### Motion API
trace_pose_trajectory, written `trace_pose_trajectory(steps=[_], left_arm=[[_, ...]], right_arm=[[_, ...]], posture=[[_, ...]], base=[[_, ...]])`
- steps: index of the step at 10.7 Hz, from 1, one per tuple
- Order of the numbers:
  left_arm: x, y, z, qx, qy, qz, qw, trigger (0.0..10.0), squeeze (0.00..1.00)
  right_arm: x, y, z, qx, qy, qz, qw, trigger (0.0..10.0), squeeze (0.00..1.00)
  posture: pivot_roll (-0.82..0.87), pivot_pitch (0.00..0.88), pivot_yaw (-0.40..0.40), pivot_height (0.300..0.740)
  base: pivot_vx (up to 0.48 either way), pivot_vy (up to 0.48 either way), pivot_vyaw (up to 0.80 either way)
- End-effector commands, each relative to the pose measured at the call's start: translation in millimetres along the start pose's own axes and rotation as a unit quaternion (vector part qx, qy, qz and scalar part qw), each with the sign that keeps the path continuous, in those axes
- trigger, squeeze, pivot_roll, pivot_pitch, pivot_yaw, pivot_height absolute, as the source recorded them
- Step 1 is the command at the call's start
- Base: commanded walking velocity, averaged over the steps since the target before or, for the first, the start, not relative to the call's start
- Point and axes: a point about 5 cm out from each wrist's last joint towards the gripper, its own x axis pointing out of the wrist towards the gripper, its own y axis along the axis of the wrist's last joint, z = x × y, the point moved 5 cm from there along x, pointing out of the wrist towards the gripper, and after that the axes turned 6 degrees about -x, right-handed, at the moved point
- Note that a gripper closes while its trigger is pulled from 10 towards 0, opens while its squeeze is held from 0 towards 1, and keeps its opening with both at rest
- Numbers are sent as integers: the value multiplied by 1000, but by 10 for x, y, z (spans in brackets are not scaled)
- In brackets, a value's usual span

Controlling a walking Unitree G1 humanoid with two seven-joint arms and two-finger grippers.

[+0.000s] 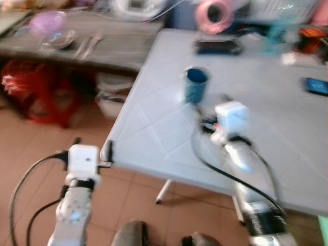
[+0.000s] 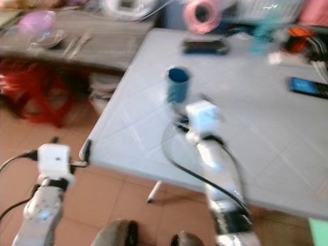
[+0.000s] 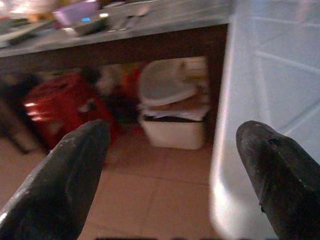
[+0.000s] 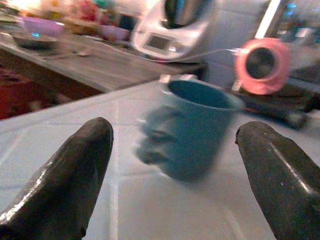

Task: Setting the table

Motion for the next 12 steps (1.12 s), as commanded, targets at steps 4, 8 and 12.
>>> trace_pose_trajectory(steps=[4, 8, 12], left_arm=[[-81, 32, 76, -13, -20, -3, 1000, 10000, 0], [-160, 34, 87, -9, -38, -13, 999, 10000, 0], [-167, 41, 96, -9, -44, -19, 999, 10000, 0]], right_arm=[[25, -88, -62, 19, 6, -23, 1000, 10000, 0], [243, 45, -171, 24, -3, -20, 1000, 10000, 0], [430, 198, -355, 37, 16, -10, 999, 10000, 0]], posture=[[97, 185, 47, 740], [105, 246, 61, 740], [111, 256, 61, 740]], base=[[0, 0, 0], [0, 0, 0], [0, 0, 0]])
